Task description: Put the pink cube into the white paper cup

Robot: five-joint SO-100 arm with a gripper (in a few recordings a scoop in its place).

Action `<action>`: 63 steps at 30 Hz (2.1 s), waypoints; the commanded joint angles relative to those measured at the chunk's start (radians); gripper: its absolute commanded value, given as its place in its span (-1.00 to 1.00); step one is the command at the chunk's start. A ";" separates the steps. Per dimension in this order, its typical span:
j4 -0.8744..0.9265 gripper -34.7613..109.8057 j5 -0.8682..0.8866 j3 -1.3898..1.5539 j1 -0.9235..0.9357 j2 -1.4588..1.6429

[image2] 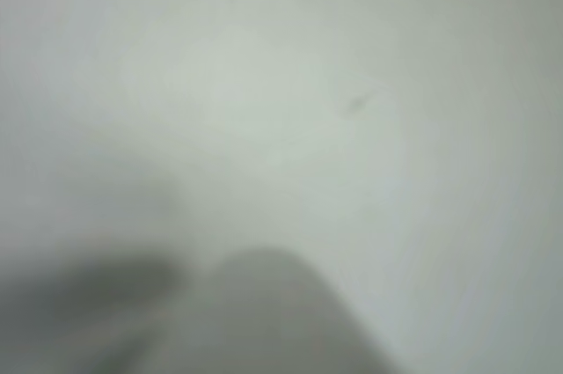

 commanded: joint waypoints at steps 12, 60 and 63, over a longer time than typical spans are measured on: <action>-0.210 -0.51 0.021 -0.040 -0.118 0.006; -0.367 -0.06 -0.232 -1.232 -0.055 -1.482; -0.367 -0.06 -0.236 -1.264 -0.060 -1.519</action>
